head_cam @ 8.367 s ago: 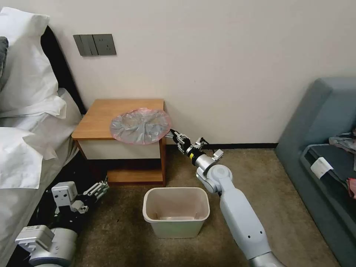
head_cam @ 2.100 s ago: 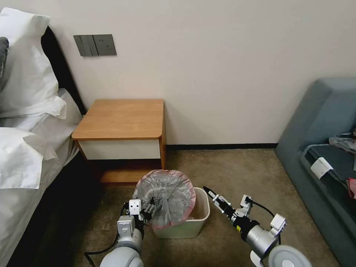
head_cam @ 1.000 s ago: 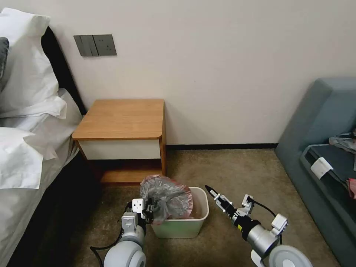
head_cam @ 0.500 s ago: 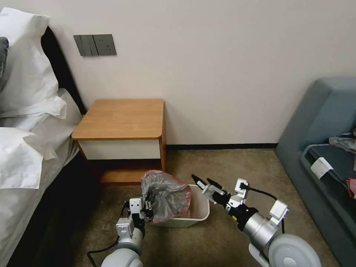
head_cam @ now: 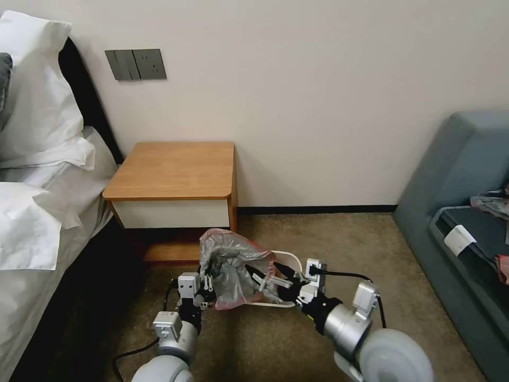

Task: Pick up the garbage bag from the table and place it over the trash can.

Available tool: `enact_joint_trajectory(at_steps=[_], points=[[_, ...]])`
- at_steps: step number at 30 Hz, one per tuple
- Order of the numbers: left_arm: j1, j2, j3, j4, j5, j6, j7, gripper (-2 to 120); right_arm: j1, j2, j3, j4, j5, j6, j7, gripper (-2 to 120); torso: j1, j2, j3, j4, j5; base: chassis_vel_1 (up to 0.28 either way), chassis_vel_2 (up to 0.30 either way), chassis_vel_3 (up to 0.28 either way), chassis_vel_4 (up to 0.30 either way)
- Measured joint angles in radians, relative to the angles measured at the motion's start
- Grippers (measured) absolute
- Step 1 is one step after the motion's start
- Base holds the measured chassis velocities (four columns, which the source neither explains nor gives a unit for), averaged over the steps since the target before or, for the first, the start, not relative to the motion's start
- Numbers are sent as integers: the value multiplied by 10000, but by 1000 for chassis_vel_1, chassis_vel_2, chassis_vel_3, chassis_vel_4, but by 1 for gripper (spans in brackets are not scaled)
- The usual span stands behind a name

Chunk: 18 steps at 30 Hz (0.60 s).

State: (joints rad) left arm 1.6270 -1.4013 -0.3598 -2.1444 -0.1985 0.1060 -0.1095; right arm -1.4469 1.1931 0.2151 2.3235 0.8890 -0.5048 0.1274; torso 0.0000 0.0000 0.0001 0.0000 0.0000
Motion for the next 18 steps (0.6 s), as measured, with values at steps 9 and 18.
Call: enact_joint_trajectory(at_steps=[9,18], points=[[149,-43,-26,-186,36,-47,42,5,484,472,-624,-311,-436,132,1459,100,0,0,0,0,0,0,0,0,0],[194,-55,-34,-199,38,-61,61,5,649,562,-700,-683,-624,264,1522,100,0,0,-2,0,0,0,0,0,0]])
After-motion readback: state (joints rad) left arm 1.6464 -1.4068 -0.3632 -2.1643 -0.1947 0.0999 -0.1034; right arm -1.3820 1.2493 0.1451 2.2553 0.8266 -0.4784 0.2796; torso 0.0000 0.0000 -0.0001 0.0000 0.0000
